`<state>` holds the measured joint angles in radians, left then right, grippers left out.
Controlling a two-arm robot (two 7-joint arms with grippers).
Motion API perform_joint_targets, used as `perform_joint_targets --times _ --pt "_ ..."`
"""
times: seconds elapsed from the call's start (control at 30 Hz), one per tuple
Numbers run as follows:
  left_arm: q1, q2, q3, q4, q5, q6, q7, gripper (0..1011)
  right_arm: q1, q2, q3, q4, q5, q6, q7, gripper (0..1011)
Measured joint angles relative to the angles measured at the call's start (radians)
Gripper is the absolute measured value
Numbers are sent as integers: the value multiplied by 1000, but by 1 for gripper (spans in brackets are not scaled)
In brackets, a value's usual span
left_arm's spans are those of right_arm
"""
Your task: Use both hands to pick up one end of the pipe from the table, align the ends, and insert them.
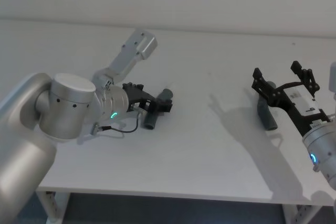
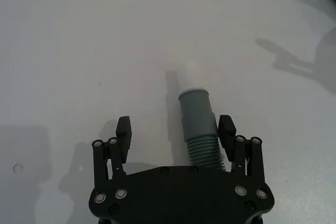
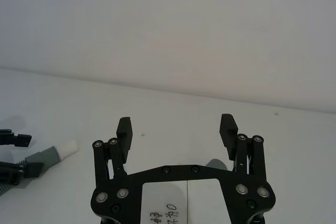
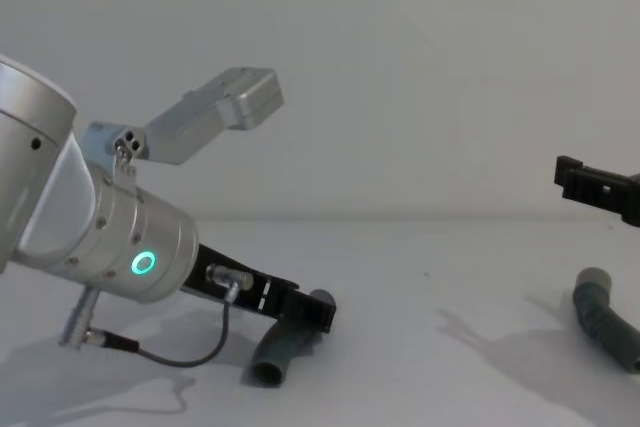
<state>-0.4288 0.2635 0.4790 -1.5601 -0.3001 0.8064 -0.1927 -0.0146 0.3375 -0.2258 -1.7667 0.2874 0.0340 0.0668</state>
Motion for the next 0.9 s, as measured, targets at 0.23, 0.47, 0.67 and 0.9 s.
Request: perform_joint_targets --times 0.23,0.47,0.67,0.9 --pt "-10 -9 1 23 2 -12 -13 1001 0 0 0 0 0 0 0 998" --pt "-17 -20 0 45 3 -27 -25 965 0 0 0 0 0 0 0 998" --pt "-21 -25 0 57 3 -36 -31 822 0 0 0 0 0 0 0 998" --pt "-23 -29 -1 65 2 -41 -36 639 0 0 0 0 0 0 0 998"
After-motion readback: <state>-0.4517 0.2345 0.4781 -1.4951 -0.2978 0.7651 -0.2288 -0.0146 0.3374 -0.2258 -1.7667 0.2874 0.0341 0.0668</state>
